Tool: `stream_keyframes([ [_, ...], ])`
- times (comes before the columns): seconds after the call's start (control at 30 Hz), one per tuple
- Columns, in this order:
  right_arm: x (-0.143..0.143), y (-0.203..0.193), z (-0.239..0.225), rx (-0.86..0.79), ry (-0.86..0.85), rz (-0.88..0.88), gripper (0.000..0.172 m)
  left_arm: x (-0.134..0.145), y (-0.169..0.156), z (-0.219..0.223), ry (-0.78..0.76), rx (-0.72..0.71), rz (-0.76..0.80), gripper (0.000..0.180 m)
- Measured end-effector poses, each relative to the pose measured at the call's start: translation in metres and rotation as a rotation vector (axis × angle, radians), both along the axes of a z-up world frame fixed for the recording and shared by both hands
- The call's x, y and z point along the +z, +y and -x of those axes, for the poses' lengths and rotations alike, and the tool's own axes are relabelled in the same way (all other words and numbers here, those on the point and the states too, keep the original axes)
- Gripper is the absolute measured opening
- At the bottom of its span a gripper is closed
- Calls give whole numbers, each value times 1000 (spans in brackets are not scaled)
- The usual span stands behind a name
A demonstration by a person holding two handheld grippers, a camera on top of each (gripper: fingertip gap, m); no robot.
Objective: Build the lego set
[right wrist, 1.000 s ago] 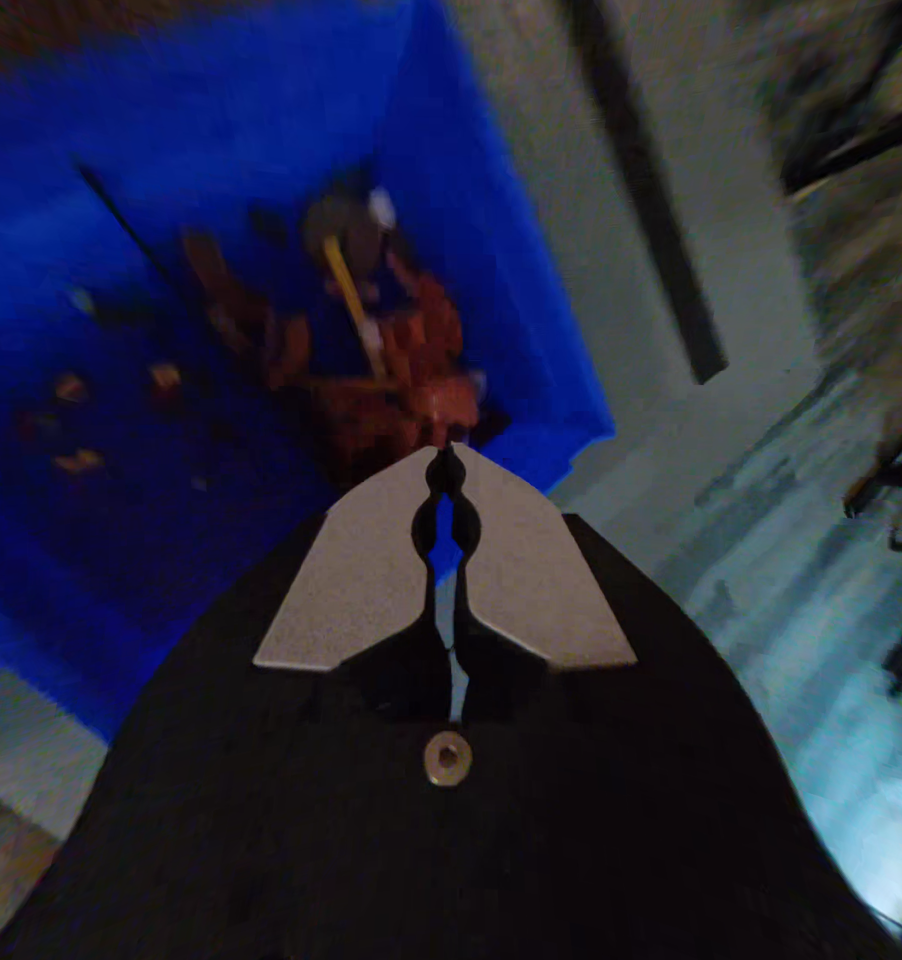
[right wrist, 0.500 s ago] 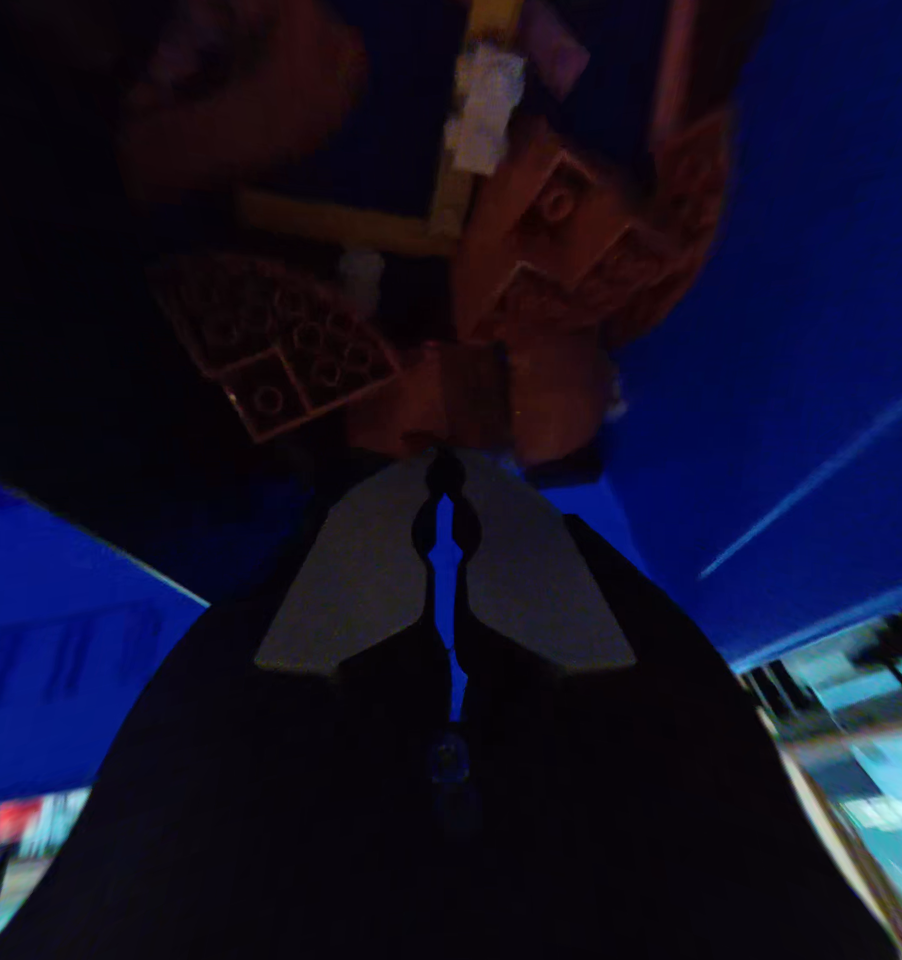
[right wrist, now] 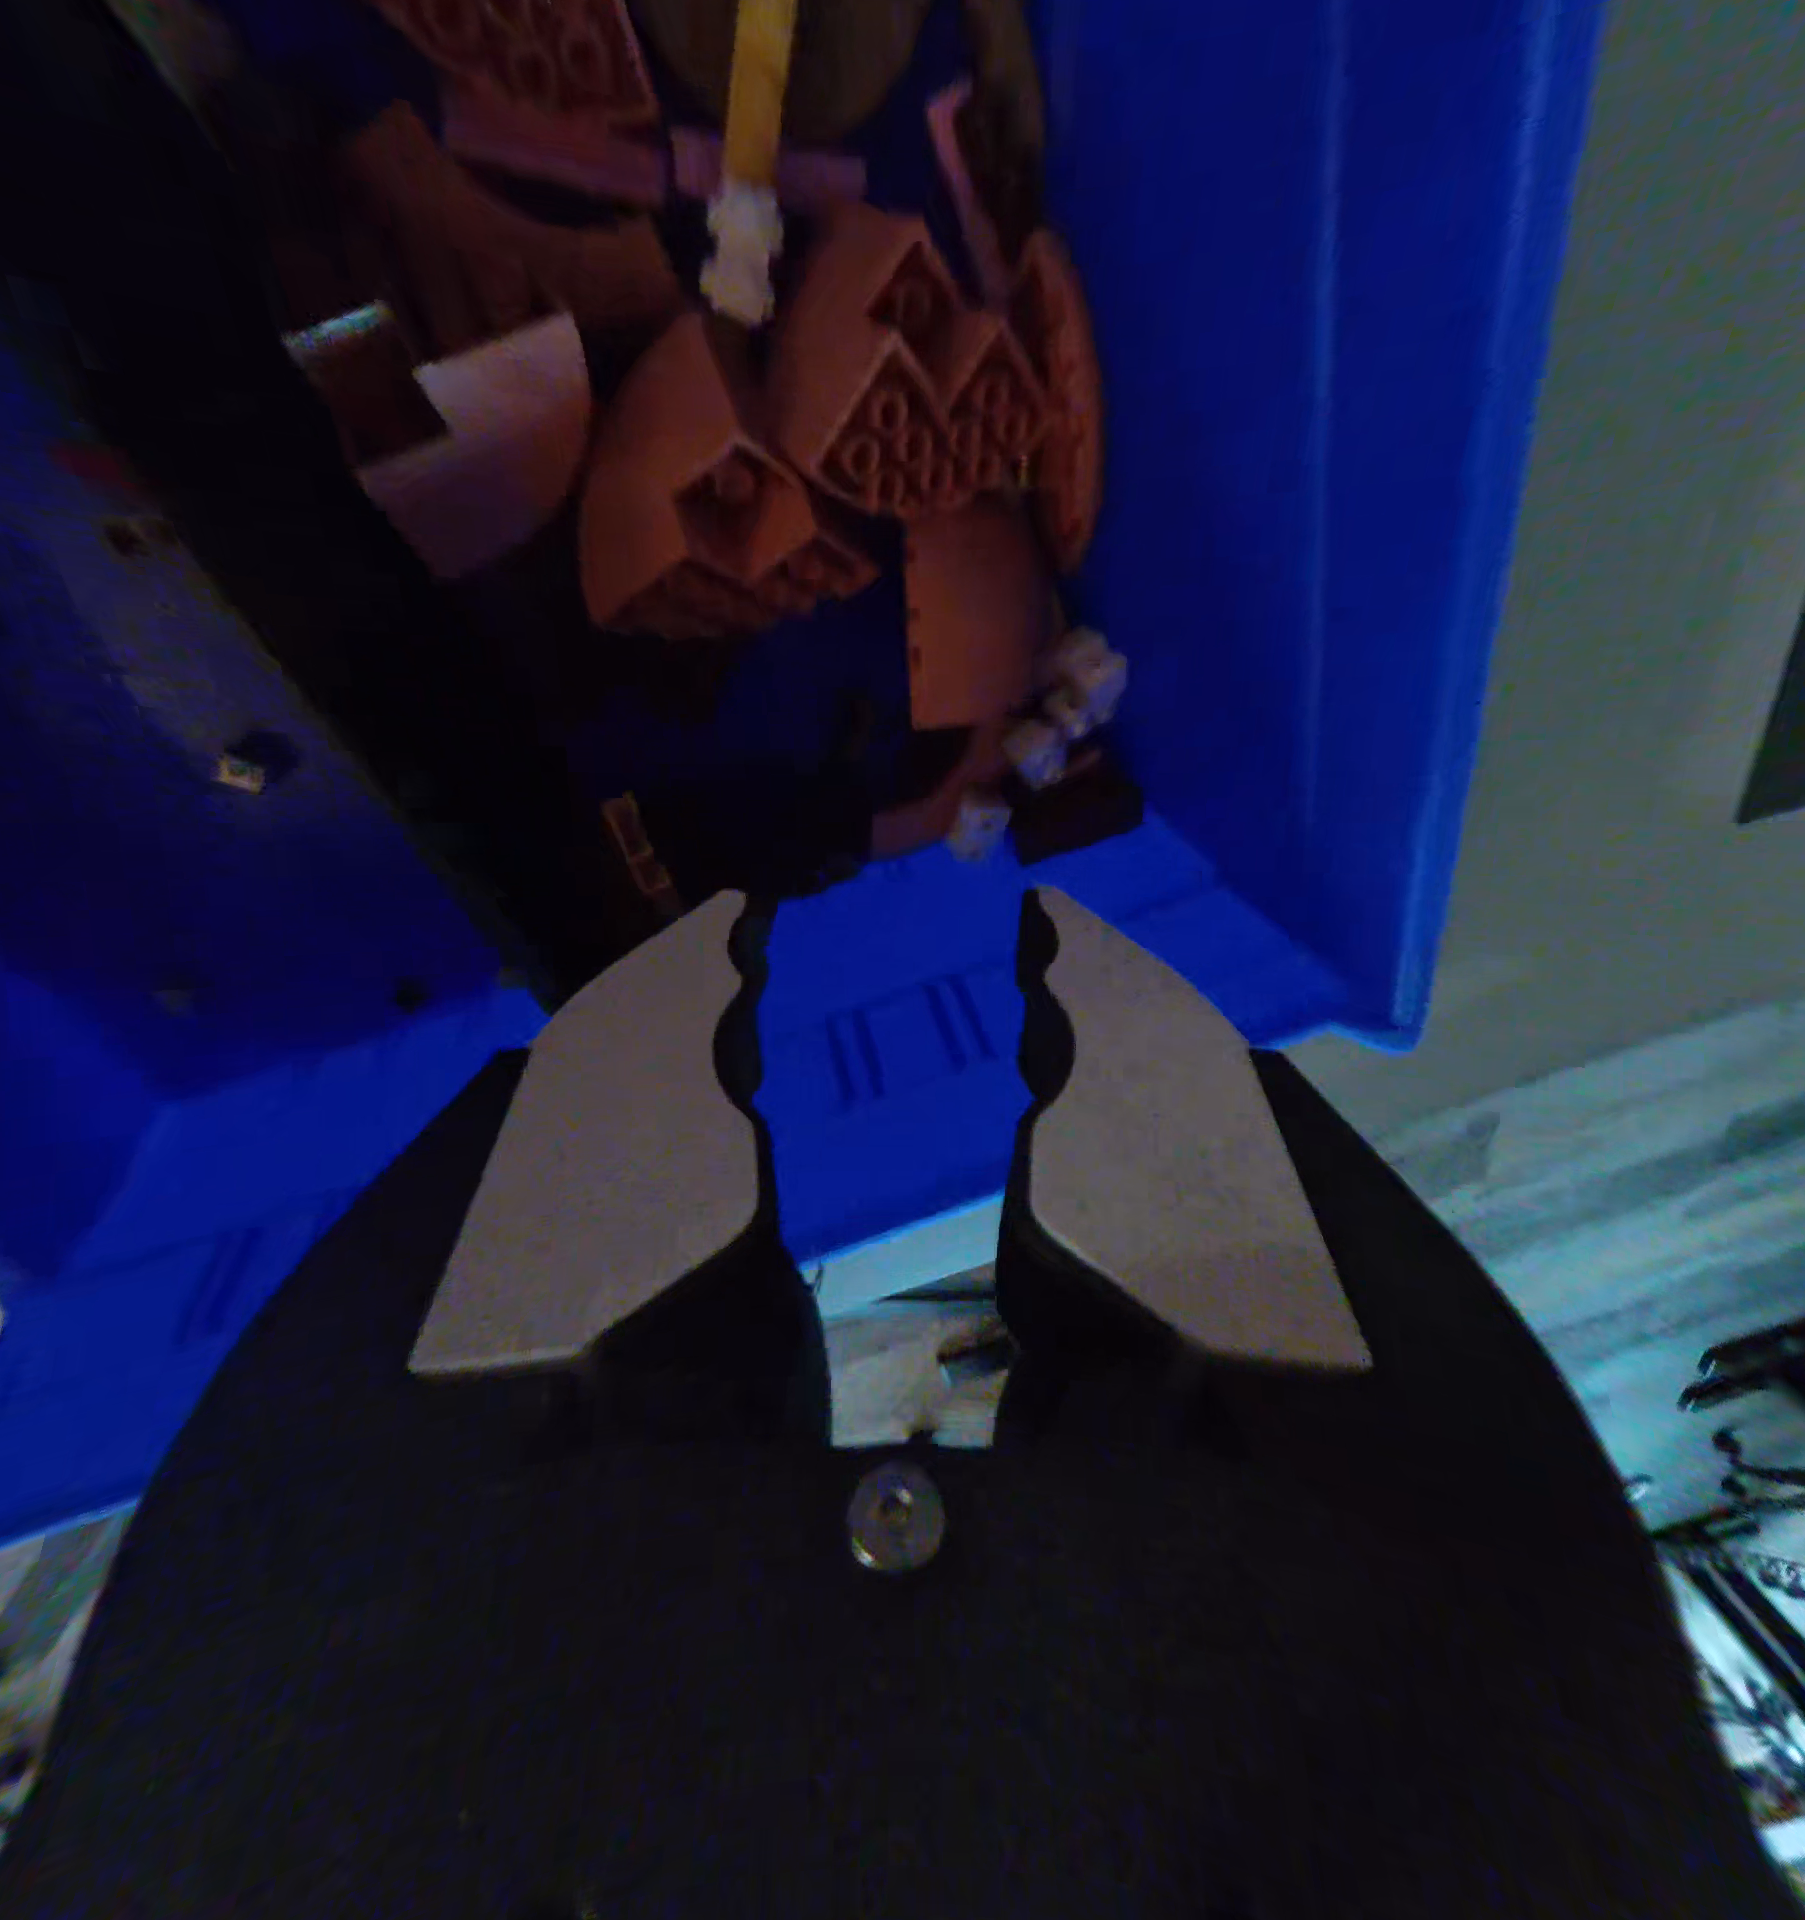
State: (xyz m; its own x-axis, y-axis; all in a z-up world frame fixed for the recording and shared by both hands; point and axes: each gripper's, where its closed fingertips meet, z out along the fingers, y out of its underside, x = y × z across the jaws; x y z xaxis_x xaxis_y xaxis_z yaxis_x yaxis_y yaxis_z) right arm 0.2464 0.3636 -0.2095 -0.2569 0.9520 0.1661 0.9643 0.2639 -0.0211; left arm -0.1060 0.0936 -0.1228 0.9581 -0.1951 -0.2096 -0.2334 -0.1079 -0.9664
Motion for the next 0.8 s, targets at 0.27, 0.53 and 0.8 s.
stream_keyframes([
  [0.27, -18, 18, 5, -35, -122, -92, 22, -6, -5, 7, 7, 20, 15, 13],
  [0.53, -27, -23, -8, -340, -221, 202, 34, -13, -3, 12, -5, 22, 29, 14],
  [0.8, -53, -11, -19, -404, -396, -1, 16, -15, -4, 17, 5, 32, 25, 16],
])
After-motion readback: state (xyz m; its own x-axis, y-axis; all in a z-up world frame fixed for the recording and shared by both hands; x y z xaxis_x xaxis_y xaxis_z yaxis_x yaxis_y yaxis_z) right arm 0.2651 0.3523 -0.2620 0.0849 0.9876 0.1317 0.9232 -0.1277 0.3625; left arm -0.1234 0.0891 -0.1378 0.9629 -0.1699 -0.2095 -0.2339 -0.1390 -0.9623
